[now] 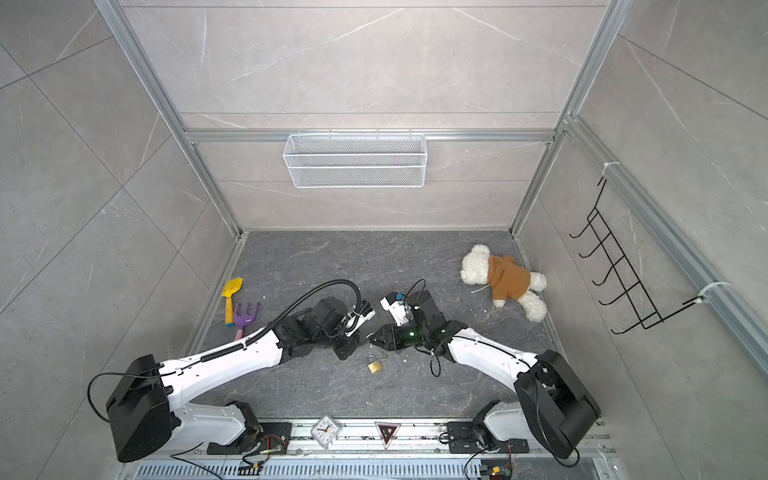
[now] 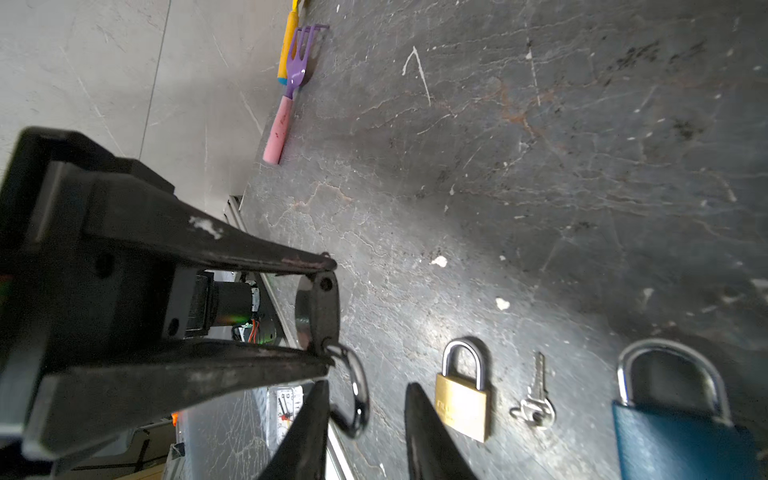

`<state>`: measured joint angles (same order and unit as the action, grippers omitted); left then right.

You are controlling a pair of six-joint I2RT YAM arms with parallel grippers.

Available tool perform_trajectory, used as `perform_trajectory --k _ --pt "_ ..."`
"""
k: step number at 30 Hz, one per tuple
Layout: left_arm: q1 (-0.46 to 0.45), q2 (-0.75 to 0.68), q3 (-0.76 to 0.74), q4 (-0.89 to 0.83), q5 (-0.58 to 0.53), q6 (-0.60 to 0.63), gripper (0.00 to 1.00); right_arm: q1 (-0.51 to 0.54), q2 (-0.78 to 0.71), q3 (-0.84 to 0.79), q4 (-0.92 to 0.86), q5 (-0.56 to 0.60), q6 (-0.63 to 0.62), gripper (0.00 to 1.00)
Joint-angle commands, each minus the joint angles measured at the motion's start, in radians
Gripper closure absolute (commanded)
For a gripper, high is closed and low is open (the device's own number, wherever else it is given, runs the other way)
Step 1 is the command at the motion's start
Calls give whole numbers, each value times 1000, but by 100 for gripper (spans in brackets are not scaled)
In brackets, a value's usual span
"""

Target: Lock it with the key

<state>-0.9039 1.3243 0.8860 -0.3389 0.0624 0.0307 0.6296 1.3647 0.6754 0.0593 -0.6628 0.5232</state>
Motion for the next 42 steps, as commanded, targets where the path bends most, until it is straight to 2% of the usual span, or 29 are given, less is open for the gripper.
perform_trajectory --k 1,4,9,14,15,16,18,23,28,35,42 --pt "-5 -28 4 36 20 23 100 -2 16 14 67 -46 26 69" --pt "-4 -25 6 36 25 24 100 -3 23 12 80 -56 30 77" --pt "-5 -18 8 43 31 25 100 -8 26 0 102 -77 37 100" --pt "-6 -16 16 44 0 9 100 -21 13 -11 115 -83 58 100" --pt "-5 -21 9 51 -13 -3 92 -23 6 -13 116 -82 65 100" --pt "-5 -31 0 65 -22 -10 77 -26 -3 -16 117 -78 73 100" --pt "-5 -66 -37 111 -15 -24 61 -31 -24 -22 110 -64 92 100" --pt "-3 -203 -174 284 56 -64 48 -36 -95 -38 50 -8 134 100" --pt "4 -316 -268 410 160 -96 44 -37 -162 -76 51 2 196 100" --pt "28 -323 -294 497 270 -145 44 -40 -233 -108 118 -43 283 100" --pt "28 -287 -291 524 273 -162 46 -37 -293 -117 157 -73 337 100"
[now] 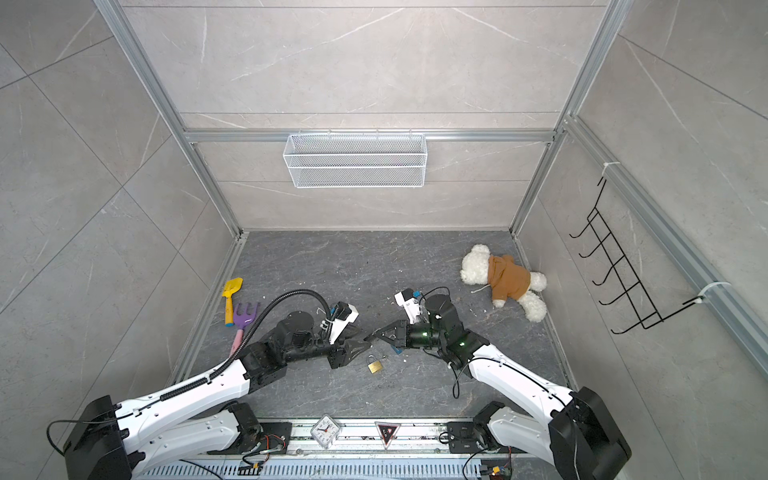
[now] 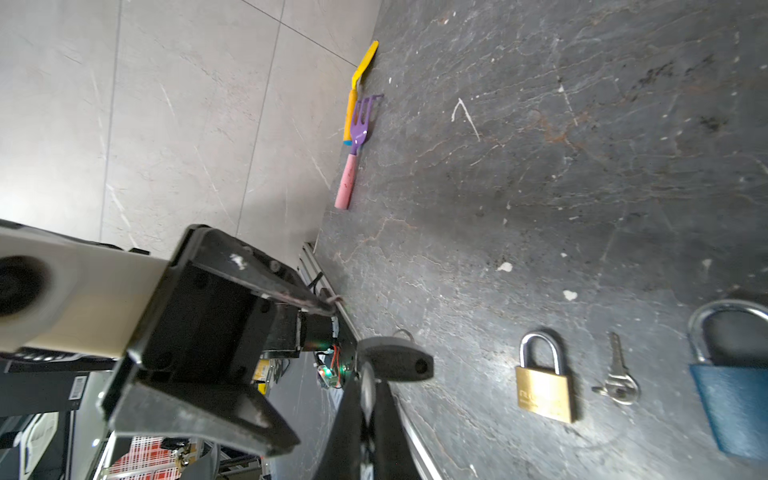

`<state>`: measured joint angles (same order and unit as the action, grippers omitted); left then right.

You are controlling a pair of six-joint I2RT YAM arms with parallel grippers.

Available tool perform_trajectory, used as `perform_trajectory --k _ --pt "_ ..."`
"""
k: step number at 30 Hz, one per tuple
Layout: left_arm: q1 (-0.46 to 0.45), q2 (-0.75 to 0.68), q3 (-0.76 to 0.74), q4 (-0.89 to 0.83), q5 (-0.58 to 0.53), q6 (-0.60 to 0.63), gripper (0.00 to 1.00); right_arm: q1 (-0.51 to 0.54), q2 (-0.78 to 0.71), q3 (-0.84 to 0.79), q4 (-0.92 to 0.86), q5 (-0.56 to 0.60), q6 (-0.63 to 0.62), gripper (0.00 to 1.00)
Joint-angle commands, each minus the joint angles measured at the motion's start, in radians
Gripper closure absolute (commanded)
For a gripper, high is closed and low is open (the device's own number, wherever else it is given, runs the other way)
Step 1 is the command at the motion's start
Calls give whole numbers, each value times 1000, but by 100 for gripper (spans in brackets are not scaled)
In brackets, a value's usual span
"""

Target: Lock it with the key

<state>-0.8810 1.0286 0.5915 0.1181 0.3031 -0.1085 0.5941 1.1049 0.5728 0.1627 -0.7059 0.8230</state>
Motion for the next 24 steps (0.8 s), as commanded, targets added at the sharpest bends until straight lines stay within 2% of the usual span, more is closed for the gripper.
perform_trajectory --k 1,6,9,12,24 --pt "6 15 4 75 34 -25 47 -3 -46 -17 59 -33 42 100" --pt "7 50 20 84 24 -31 53 -2 -89 -23 69 -39 55 100" --pt "7 63 29 98 35 -37 63 -3 -99 -26 70 -38 61 100" --pt "6 76 36 103 37 -41 69 -3 -105 -31 78 -36 65 100" --pt "9 36 -15 196 79 -79 81 -3 -97 -42 120 -39 82 100"
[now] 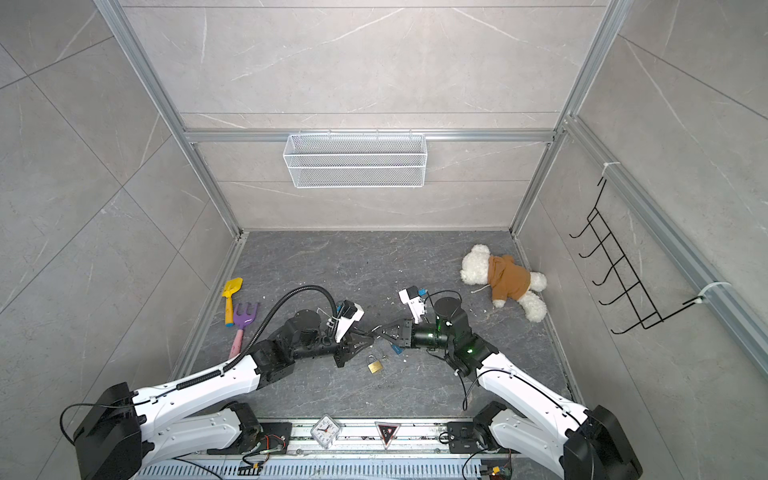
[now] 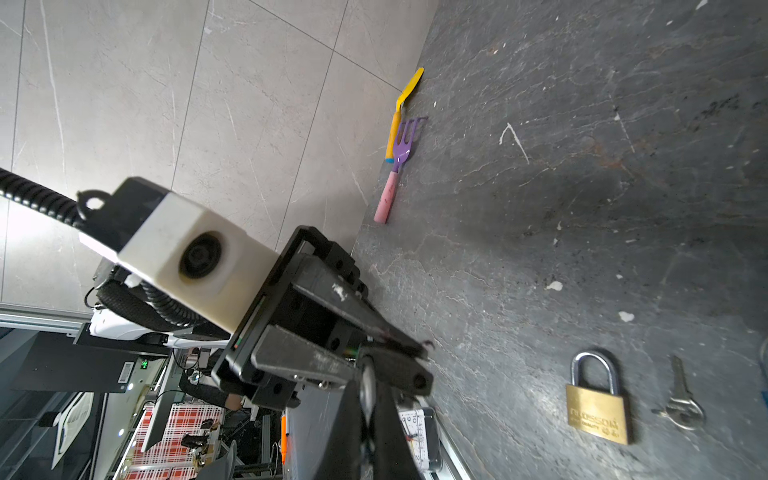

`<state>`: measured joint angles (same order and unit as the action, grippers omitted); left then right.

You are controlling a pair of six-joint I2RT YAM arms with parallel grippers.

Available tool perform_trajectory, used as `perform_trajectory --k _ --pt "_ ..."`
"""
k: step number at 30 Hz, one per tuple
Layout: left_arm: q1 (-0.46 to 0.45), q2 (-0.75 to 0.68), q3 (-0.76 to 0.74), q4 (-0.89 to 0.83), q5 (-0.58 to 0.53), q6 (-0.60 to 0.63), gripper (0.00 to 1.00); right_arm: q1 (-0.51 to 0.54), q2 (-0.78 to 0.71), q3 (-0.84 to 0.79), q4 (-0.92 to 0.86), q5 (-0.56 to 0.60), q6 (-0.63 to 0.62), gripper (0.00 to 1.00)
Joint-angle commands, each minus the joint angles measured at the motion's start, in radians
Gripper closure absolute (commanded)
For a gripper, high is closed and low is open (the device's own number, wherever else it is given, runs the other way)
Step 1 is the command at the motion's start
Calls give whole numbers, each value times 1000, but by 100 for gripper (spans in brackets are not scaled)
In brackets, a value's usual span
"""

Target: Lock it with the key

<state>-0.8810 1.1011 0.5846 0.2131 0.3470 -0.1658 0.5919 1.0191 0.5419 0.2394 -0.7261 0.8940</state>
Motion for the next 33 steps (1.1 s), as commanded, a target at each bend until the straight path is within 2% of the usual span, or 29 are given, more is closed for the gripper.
perform_trajectory --k 1,6,14,19,26,33 --pt "9 -47 -13 104 38 -26 83 -1 -13 -13 49 -17 13 100" --pt "18 -95 -37 118 53 -48 87 -10 -13 -31 103 -20 27 100" --pt "48 -187 -80 182 98 -106 89 -32 -3 -112 310 -79 45 100" --pt "78 -209 -81 222 152 -159 89 -40 39 -167 490 -110 86 100" --pt "108 -218 -88 283 144 -220 92 -43 148 -243 817 -128 203 100" --pt "128 -224 -98 341 119 -256 96 -43 231 -279 966 -137 274 100"
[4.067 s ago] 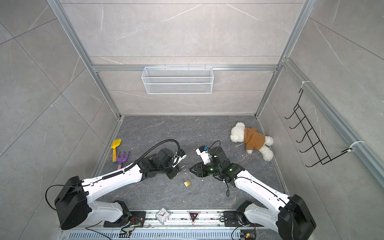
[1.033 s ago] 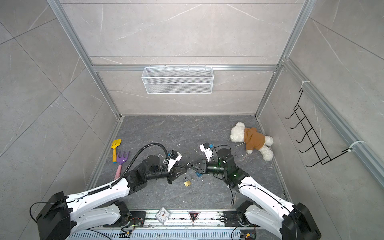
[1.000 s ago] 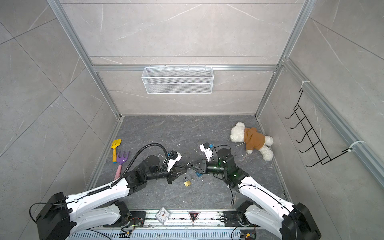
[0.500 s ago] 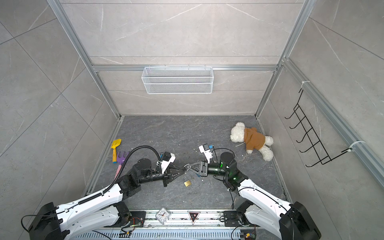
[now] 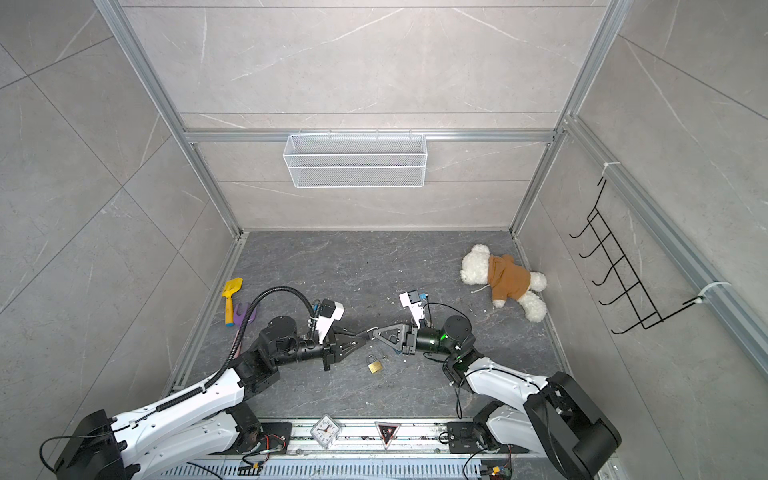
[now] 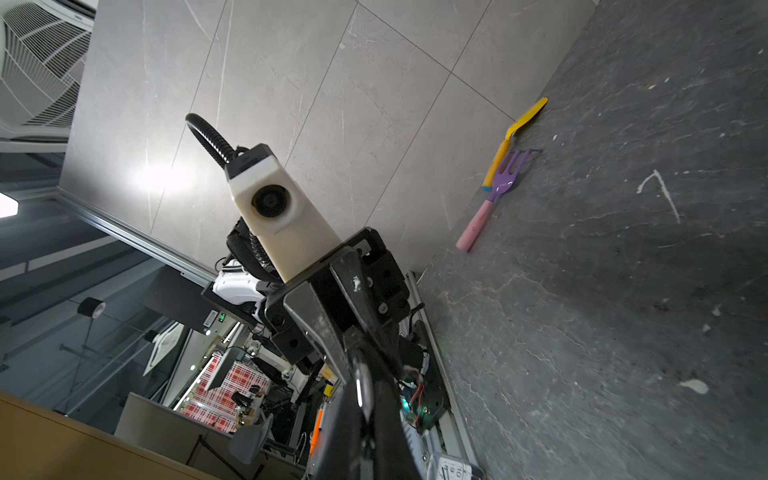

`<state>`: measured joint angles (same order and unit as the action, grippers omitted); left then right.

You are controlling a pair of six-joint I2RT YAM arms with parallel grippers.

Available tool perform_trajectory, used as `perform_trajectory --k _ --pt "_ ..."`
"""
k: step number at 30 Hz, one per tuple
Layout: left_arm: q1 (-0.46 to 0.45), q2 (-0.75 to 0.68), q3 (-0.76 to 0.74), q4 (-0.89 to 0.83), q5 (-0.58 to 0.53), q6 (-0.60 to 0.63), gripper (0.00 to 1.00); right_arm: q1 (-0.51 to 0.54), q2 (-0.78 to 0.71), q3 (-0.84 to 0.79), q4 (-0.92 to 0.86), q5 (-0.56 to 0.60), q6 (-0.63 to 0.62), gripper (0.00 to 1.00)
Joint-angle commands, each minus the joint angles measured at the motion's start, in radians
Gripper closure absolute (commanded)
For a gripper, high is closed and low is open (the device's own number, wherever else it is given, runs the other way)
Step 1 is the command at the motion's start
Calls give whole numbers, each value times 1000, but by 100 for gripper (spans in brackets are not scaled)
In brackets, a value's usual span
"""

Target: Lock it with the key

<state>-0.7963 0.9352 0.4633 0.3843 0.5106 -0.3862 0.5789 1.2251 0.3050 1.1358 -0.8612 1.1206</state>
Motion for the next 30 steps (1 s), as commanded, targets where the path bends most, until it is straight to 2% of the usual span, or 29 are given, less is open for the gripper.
perform_trajectory --k 1,3,7,11,16,25,30 --pt "44 -57 25 175 -45 -36 96 -30 32 -44 76 -4 52 100" --pt "43 -51 28 174 -43 -36 100 -31 37 -49 81 -7 56 100" --pt "44 -34 36 174 -28 -35 100 -32 21 -47 34 -12 26 100" --pt "51 -18 62 119 -9 -49 100 -43 -22 -24 -115 -12 -47 100" --pt "68 4 115 15 47 -76 100 -71 -67 5 -243 -30 -134 82" --pt "85 38 172 -92 159 -59 100 -118 -111 26 -288 -84 -153 77" --pt "91 70 207 -152 227 -40 100 -131 -189 61 -425 -93 -238 66"
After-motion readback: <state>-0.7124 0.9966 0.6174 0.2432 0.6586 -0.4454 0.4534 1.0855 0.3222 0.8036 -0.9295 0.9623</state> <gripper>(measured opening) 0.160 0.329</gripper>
